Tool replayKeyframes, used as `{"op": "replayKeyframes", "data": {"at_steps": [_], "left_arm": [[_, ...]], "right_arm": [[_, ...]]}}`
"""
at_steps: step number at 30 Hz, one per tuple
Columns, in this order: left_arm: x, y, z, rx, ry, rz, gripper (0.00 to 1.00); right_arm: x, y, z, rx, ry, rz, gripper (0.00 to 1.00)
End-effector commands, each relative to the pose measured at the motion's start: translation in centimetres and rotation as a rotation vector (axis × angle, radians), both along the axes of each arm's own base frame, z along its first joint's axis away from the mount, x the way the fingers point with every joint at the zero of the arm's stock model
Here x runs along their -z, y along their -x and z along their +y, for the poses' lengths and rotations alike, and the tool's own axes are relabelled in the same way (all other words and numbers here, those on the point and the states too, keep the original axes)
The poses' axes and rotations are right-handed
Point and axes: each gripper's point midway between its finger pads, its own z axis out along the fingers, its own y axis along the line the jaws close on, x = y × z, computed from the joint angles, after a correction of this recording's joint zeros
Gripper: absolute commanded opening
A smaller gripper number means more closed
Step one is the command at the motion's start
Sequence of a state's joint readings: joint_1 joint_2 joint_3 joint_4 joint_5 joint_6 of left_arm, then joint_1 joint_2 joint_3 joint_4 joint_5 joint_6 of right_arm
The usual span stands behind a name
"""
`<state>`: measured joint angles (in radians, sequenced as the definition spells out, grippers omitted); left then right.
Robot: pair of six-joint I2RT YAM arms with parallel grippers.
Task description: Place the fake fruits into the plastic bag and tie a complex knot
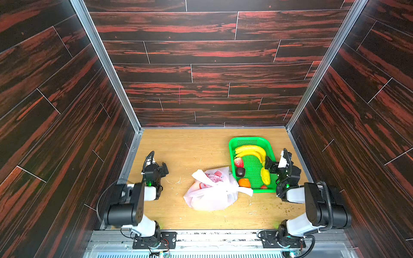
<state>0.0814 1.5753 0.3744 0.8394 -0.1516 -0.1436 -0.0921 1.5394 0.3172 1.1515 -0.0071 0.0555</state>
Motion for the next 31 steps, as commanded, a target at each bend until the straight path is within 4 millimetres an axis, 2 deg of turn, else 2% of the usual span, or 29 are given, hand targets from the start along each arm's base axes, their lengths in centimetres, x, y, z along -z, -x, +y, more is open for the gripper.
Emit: {"op": "replayKeyframes", "data": {"at_steps": [1,4,31], "left_arm": [[-2.55,-1.58,-0.77,0.065,-0.011,-0.037,0.93],[-2.63,-1.65,-0.77,0.067,-0.016,-0.062,0.99],[-2.66,-1.60,-0.88,0.072,-0.014,-0.051,0.99]], "right_arm": [[1.74,0.06,-0.23,0.011,-0.012,0.062,0.99],[1.68,0.08,-0.25,0.012,-0.011,0.060,0.99],[1.60,0.16,-0.22,0.017,-0.003,0.055,0.99]]}}
